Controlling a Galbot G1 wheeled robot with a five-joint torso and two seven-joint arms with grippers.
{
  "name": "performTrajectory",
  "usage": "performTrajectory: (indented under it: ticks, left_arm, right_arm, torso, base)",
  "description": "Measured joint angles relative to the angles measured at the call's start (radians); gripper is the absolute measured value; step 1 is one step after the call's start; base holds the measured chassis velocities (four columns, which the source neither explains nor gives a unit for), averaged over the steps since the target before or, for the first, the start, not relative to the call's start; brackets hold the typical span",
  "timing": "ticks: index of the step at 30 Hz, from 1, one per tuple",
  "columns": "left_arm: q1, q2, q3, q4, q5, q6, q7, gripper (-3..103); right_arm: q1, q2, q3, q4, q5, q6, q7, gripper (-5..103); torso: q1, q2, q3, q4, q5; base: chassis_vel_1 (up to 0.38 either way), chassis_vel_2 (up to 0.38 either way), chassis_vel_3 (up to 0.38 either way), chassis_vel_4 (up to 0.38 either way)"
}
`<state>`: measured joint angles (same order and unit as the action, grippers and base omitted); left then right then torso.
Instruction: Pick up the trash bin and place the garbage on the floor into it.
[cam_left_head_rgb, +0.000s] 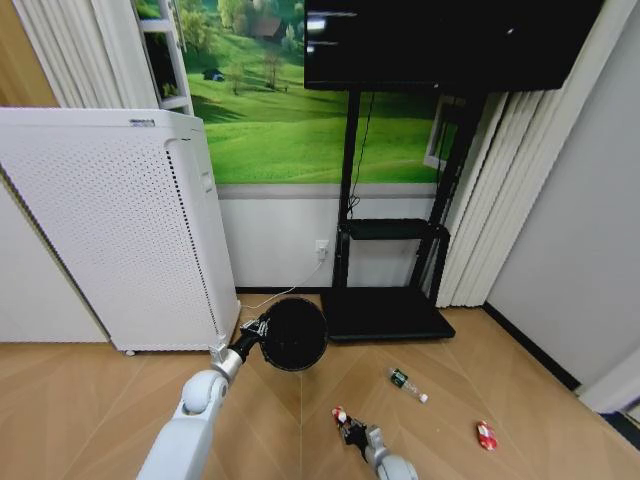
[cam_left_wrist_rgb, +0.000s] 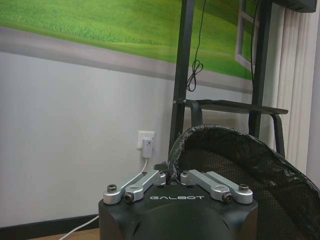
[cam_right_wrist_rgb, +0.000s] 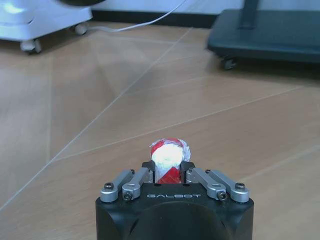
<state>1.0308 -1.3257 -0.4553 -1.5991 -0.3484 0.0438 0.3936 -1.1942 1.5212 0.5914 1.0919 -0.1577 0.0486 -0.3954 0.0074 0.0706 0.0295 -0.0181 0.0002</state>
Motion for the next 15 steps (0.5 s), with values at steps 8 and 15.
performTrajectory:
  ticks: [8, 15]
  left_arm:
    - [0.016, -0.001, -0.021, 0.013, 0.001, -0.016, 0.004, 7]
    - [0.06, -0.002, -0.091, 0.022, -0.043, -0.035, 0.009, 7]
  right_arm:
    - [-0.079, -0.041, 0.081, 0.178, 0.17, -0.038, 0.026, 24]
    - [-0.091, -0.09, 0.157, 0.342, 0.253, -0.071, 0.072, 24]
  torso:
    - [0.0, 0.0, 0.0, -0.0006, -0.0003]
    - [0.0, 0.0, 0.0, -0.0001, -0.0006]
  base:
    - [0.0, 0.0, 0.0, 0.0]
    - [0.0, 0.0, 0.0, 0.0]
